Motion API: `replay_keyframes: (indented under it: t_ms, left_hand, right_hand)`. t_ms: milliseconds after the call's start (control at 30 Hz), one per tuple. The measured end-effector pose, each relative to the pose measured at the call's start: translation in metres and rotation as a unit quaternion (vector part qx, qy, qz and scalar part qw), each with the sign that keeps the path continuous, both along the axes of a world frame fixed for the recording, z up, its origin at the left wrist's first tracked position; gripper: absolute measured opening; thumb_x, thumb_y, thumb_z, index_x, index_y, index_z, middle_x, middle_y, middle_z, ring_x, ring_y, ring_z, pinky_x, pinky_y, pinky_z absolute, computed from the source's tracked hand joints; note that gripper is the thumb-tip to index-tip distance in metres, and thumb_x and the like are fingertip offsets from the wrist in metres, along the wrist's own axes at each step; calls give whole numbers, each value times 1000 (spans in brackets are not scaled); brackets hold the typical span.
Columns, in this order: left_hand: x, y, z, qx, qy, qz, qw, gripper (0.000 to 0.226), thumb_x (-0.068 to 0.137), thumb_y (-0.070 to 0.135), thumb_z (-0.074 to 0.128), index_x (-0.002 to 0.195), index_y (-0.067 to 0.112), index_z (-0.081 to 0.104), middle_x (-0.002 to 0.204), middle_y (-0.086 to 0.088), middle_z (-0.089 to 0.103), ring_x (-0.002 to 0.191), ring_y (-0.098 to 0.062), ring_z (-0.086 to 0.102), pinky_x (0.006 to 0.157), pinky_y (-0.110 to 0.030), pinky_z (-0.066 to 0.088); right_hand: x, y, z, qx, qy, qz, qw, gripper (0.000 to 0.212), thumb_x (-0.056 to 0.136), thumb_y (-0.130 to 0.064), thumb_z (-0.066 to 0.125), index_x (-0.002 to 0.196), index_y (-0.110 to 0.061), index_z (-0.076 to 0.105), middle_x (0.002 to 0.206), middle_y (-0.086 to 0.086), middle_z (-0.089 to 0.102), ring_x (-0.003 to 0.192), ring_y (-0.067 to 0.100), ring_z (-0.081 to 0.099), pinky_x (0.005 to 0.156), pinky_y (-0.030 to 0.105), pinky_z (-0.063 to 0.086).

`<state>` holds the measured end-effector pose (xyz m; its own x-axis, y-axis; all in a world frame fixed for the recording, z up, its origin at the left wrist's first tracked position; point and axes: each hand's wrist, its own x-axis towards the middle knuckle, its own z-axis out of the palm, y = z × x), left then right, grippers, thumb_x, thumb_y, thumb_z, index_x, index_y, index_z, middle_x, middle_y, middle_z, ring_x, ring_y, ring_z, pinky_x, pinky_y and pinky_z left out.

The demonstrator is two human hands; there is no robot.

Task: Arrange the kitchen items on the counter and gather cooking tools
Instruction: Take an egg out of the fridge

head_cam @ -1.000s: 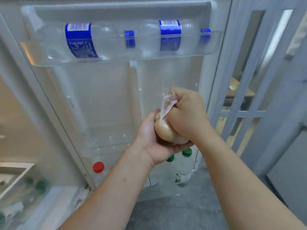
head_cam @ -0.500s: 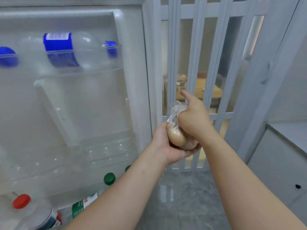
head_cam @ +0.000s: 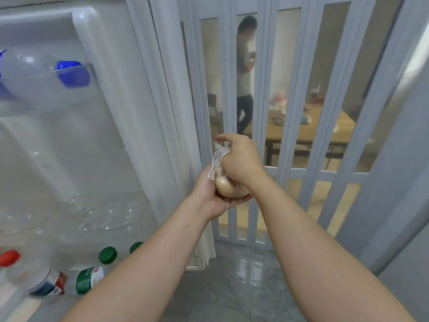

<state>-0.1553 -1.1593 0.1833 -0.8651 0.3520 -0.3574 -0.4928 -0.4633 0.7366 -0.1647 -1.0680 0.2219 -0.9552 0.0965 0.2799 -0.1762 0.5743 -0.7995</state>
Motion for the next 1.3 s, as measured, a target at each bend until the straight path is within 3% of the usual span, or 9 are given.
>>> replay_keyframes:
  t_ms: [133,300,467,567,667,867,1067,1167,1300]
  left_hand:
    - [1,10,-7,-1,15,39,999,42,94,50,56,123,21,67,115,-13,73,103,-33,71,87,-55,56]
    - [10,21,-12,23,21,99,995,39,97,47,54,124,22,66,115,-12,73,106,-32,71,88,-55,56]
    - [32,21,-10,53,21,130,990,32,99,42,51,116,21,69,113,-14,74,104,-33,71,88,-53,56]
    - [51,17,-8,66,17,134,989,37,98,42,51,124,19,66,115,-16,72,105,-35,71,86,-53,56]
    - [73,11,-8,72,16,140,987,40,98,42,51,128,18,64,117,-16,72,106,-36,70,90,-56,55]
    - [131,-7,-7,82,23,151,985,39,98,42,52,124,16,67,113,-15,73,101,-34,72,88,-54,56]
    - [194,-35,-10,91,17,182,979,38,98,44,48,113,18,71,111,-14,74,97,-32,73,80,-51,59]
    - [225,-50,-13,92,21,212,973,37,99,43,47,115,19,70,113,-13,74,101,-33,72,85,-54,57]
    - [262,-73,-13,81,36,238,967,33,99,39,47,99,21,75,108,-12,75,99,-32,72,90,-58,55]
  right_hand:
    - [-10,8,-1,11,-5,43,999,59,85,6,55,135,-26,61,141,2,57,127,19,55,89,18,38]
    - [-12,13,-6,16,-18,98,995,57,87,4,54,132,-30,63,139,1,58,120,18,59,82,19,42]
    - [5,9,-2,25,-19,139,990,61,86,7,55,134,-30,61,141,1,57,126,20,56,89,22,45]
    - [26,5,4,35,-14,154,987,69,83,12,47,135,-31,61,142,0,56,127,20,55,94,26,49]
    - [50,-1,7,49,-16,173,983,74,82,13,42,136,-34,59,144,0,54,128,19,54,85,21,48]
    - [105,-20,9,57,-5,202,978,70,85,10,45,132,-39,62,138,1,60,111,14,62,63,11,45]
    - [167,-49,6,57,1,229,972,66,86,9,47,128,-38,65,129,-4,66,105,10,64,64,7,47]
    - [195,-67,5,61,5,255,965,64,86,7,49,127,-38,66,127,-6,68,106,7,64,76,13,51]
    - [227,-89,9,59,8,296,953,63,86,7,50,126,-38,66,129,-7,67,108,3,64,78,6,50]
